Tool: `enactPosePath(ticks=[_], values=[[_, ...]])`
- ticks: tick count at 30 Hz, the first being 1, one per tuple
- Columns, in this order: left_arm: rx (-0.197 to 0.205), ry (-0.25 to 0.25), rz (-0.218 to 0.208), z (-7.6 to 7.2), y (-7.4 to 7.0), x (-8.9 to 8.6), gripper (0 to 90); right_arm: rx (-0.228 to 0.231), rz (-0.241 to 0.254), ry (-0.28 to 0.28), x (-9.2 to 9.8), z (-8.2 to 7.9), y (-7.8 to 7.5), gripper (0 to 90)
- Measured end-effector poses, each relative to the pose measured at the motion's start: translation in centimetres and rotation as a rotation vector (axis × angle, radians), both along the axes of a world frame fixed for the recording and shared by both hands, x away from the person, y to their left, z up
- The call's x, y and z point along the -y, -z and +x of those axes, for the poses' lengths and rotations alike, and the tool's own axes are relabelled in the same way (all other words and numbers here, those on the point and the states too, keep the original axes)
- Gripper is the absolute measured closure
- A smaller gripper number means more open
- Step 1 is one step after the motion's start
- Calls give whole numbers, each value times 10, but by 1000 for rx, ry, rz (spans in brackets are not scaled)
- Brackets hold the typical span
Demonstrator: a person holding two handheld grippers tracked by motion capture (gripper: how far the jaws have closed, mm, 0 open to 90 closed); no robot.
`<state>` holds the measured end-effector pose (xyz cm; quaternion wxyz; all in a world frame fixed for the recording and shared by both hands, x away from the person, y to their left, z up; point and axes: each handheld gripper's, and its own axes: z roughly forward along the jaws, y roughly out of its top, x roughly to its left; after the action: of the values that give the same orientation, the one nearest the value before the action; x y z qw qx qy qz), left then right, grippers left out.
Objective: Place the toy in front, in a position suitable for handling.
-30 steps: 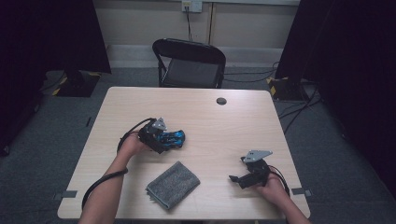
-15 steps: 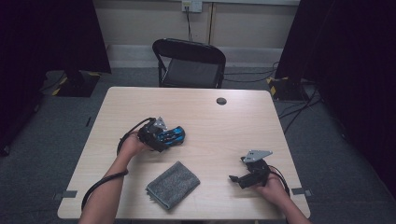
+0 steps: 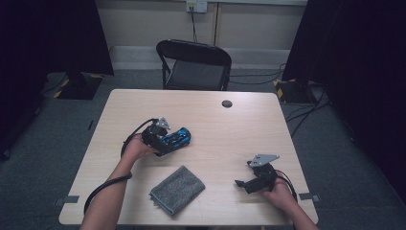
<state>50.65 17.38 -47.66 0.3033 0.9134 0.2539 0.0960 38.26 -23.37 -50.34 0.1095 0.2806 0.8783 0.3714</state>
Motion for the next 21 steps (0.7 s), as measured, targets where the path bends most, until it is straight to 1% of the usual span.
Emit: enactPosePath(ticks=[2,3,4,5,6,7,8,9,10,11,12,13,14,15,16,17,19,21], values=[[-5,-1,17,3,0,3,183,0,0,0,0,0,0,58],[-13,-5,18,4,0,3,174,0,0,0,0,0,0,58],[-25,-9,10,5,2,4,174,0,0,0,0,0,0,58],[-32,-24,-11,6,4,5,173,0,0,0,0,0,0,58],[-32,-24,-11,6,4,5,172,0,0,0,0,0,0,58],[-30,-5,16,7,7,6,171,0,0,0,0,0,0,58],[-32,0,20,7,9,7,172,0,0,0,0,0,0,58],[-48,-5,10,7,11,8,177,0,0,0,0,0,0,58],[-48,-17,-17,7,13,8,158,0,0,0,0,0,0,58],[-42,-3,-10,7,13,7,163,0,0,0,0,0,0,58],[-46,-4,-42,6,13,7,205,0,0,0,0,0,0,58],[-38,20,-20,6,12,6,248,0,0,0,0,0,0,58],[-45,16,-17,6,11,6,251,0,0,0,0,0,0,58],[-53,1,-25,5,11,8,256,0,0,1,0,0,0,58],[-55,-2,-18,5,10,8,257,1,0,0,0,0,0,58],[-55,7,4,6,9,8,258,0,0,1,0,0,0,58],[-56,-27,3,5,9,9,259,0,0,0,0,0,0,58],[-47,-62,-1,3,9,9,260,0,0,1,0,0,0,58]])
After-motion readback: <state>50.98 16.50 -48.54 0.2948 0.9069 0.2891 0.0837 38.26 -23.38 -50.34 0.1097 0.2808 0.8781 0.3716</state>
